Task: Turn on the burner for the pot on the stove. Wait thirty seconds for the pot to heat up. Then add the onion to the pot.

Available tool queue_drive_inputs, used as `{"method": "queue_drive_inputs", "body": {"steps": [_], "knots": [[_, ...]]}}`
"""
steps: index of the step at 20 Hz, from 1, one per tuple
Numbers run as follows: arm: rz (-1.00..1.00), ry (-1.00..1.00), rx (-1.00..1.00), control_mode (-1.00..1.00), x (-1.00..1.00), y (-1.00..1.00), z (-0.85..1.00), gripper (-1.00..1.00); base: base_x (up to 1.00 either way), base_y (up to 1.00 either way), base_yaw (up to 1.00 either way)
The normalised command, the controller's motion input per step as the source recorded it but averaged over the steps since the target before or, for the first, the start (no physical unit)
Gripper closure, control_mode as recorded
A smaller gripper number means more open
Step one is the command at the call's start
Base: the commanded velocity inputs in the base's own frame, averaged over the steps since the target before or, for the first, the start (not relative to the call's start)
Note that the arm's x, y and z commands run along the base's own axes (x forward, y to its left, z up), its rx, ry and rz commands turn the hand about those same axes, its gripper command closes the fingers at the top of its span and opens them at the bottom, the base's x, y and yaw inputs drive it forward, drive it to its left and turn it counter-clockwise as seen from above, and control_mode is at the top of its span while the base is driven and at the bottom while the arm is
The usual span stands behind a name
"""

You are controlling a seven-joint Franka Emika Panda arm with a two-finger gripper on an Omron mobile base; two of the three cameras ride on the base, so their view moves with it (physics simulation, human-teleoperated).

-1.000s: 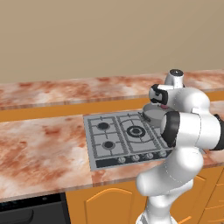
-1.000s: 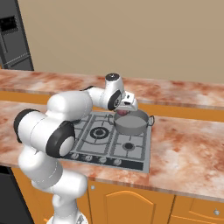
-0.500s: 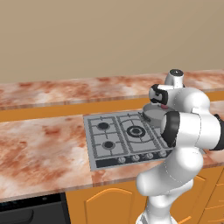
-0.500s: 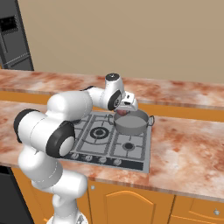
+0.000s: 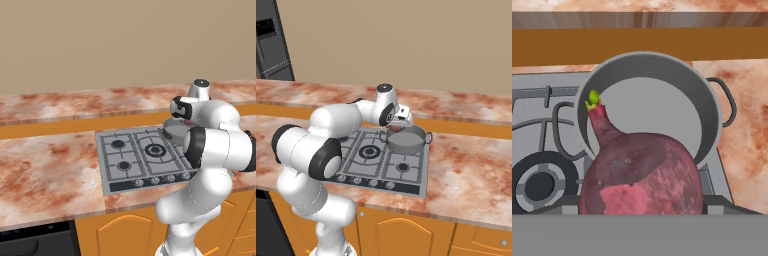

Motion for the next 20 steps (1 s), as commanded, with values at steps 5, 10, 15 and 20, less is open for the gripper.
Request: {"method": "queue_drive_inputs", "body": {"steps": [5,10,15,20], "knots": [[0.0,0.0,0.0,-1.0,0.0,0.0,0.0,1.0,0.0,0.0,0.0],[0.0,0.0,0.0,-1.0,0.0,0.0,0.0,1.0,0.0,0.0,0.0],[0.0,0.0,0.0,-1.0,0.0,0.0,0.0,1.0,0.0,0.0,0.0],[0.0,0.0,0.0,-1.0,0.0,0.0,0.0,1.0,0.0,0.0,0.0]]}}
